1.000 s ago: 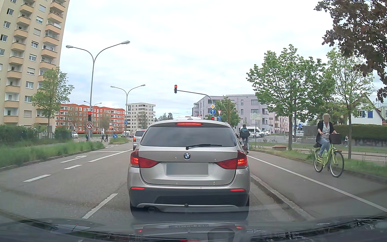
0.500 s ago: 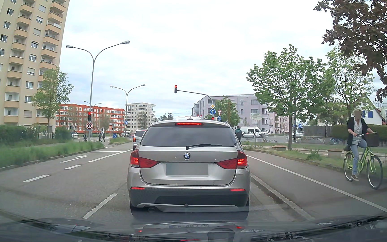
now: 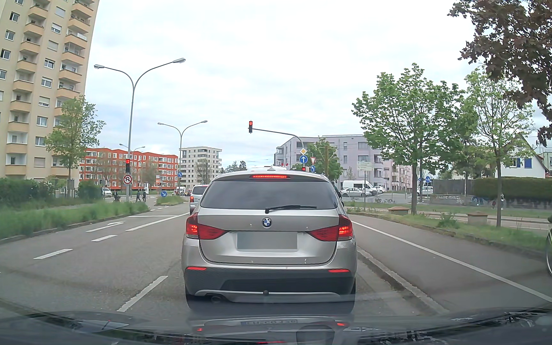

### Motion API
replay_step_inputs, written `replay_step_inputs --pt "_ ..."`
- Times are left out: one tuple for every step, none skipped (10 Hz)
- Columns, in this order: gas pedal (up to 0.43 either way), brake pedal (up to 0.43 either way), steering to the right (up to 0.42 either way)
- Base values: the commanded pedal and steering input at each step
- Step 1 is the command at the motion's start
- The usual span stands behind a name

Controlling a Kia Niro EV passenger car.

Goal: Follow the waypoints while adhering to traffic rules and regulations

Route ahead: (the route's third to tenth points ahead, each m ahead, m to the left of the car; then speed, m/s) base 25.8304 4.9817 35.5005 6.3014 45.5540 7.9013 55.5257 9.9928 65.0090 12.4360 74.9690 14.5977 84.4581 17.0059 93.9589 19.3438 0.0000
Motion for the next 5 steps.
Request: replay_step_inputs --pt "0.0 0.244 -0.01" --pt "0.0 0.244 -0.01" --pt "0.0 0.25 -0.01" --pt "0.0 0.244 -0.01" --pt "0.0 0.25 -0.009"
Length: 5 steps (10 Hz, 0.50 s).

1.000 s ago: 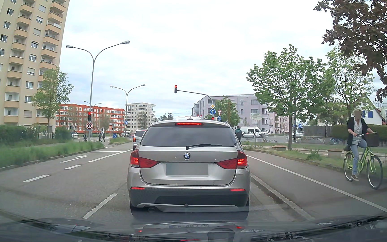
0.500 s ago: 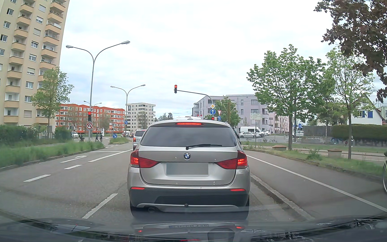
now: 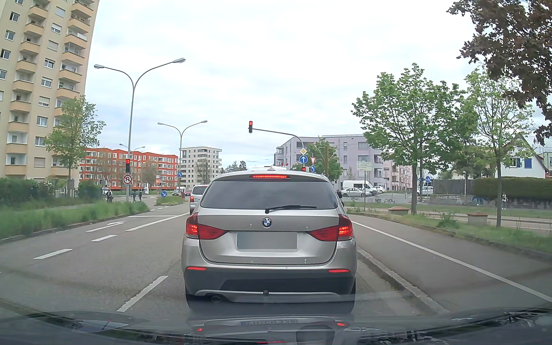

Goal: Follow the waypoints while adhering to traffic rules and regulations

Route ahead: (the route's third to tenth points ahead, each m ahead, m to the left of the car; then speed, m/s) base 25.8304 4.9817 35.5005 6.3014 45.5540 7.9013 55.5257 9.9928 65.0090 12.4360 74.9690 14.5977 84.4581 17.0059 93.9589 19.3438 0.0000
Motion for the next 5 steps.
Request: replay_step_inputs --pt "0.0 0.244 -0.01" --pt "0.0 0.25 -0.01" --pt "0.0 0.244 -0.01" --pt "0.0 0.25 -0.01" --pt "0.0 0.25 -0.009"
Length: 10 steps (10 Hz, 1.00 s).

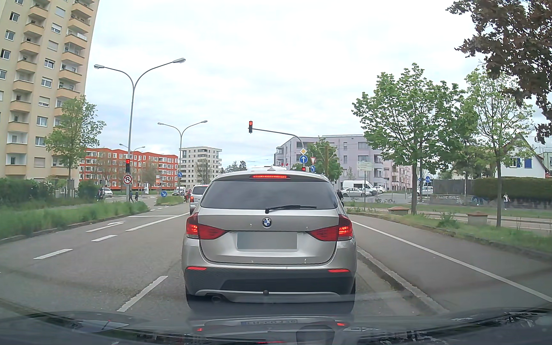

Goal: Follow the waypoints while adhering to traffic rules and regulations

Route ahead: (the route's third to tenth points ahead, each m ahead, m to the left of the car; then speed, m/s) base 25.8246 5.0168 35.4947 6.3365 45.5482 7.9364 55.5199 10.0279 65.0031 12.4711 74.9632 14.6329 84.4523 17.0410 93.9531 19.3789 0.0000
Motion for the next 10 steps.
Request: replay_step_inputs --pt "0.0 0.25 -0.01" --pt "0.0 0.25 -0.01" --pt "0.0 0.25 -0.009" --pt "0.0 0.244 -0.01" --pt "0.0 0.244 -0.01" --pt "0.0 0.25 -0.01" --pt "0.0 0.244 -0.01" --pt "0.0 0.25 -0.01" --pt "0.0 0.25 -0.01" --pt "0.0 0.25 -0.01"
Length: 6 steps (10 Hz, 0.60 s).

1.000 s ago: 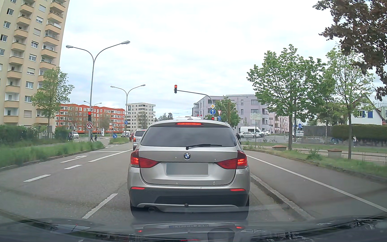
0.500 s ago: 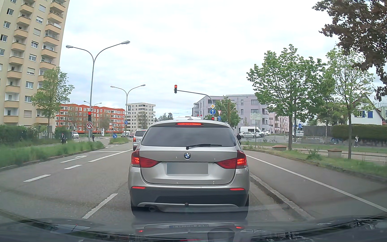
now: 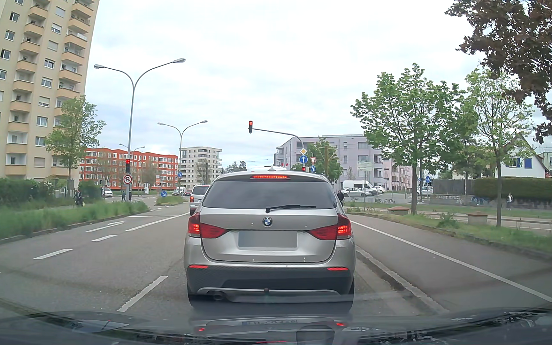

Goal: Follow the waypoints while adhering to traffic rules and regulations

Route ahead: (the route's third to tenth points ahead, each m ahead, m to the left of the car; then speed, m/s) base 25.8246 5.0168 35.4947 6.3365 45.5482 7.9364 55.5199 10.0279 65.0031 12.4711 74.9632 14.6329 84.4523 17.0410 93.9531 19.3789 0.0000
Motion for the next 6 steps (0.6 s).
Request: replay_step_inputs --pt "0.0 0.25 -0.01" --pt "0.0 0.25 -0.01" --pt "0.0 0.25 -0.01" --pt "0.0 0.25 -0.01" --pt "0.0 0.25 -0.01" --pt "0.0 0.25 -0.009"
